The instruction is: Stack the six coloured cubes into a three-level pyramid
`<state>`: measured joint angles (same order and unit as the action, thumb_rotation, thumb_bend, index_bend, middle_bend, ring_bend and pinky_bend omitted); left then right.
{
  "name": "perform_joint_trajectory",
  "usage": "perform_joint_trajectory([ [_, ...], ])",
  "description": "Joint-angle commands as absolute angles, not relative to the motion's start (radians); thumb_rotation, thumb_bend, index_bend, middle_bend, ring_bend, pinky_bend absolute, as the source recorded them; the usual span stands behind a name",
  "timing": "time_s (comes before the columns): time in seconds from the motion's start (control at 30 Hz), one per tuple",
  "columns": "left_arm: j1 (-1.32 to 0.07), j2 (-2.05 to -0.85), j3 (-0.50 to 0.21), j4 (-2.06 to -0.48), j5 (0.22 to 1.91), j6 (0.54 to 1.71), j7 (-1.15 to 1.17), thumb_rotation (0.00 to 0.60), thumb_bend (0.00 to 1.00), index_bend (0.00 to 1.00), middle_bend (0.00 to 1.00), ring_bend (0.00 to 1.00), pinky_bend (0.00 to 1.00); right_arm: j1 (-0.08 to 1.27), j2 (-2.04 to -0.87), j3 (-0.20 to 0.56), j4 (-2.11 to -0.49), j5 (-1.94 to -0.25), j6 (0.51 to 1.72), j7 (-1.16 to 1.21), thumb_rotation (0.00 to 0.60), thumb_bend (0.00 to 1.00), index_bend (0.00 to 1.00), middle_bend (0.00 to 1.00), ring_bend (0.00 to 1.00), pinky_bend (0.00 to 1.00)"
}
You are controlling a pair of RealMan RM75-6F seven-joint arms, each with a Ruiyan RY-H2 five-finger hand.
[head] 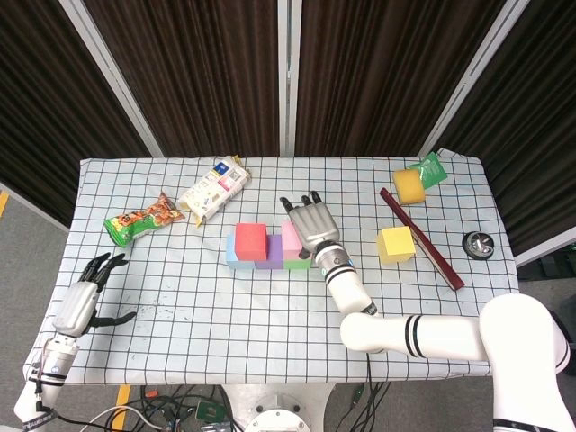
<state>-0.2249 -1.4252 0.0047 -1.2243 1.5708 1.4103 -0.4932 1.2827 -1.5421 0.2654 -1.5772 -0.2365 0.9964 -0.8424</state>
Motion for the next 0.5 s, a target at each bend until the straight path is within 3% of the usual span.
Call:
perform_joint_trajectory([
  [0.03, -0.225, -1.425, 0.005, -1.224, 1.570, 1.408, -0.493, 0.600, 0.00, 0.07, 0.17, 0.00, 0.03, 1.281, -1.538, 0.267, -1.580, -0.236, 0.994, -0.837, 0.600, 0.00, 0.00, 0.32, 0.08, 0.00],
  [0.27, -0.222, -1.420, 0.005, -1.230, 1.570, 1.414, -0.495, 0.600, 0.00, 0.07, 0.17, 0.00, 0.03, 1.237, -1.472, 0.297, -1.664, -0.297, 1.005, -0.750, 0.600, 0.00, 0.00, 0.25, 0.03, 0.00],
  [0.5, -0.227, -1.419, 0.015, -1.239, 1.579, 1.401, -0.495, 0.600, 0.00, 0.07, 0.17, 0.00, 0.03, 1.085, -1.341, 0.307, -1.792, -0.453, 0.980, -0.528, 0.600, 0.00, 0.00, 0.14, 0.00, 0.00],
])
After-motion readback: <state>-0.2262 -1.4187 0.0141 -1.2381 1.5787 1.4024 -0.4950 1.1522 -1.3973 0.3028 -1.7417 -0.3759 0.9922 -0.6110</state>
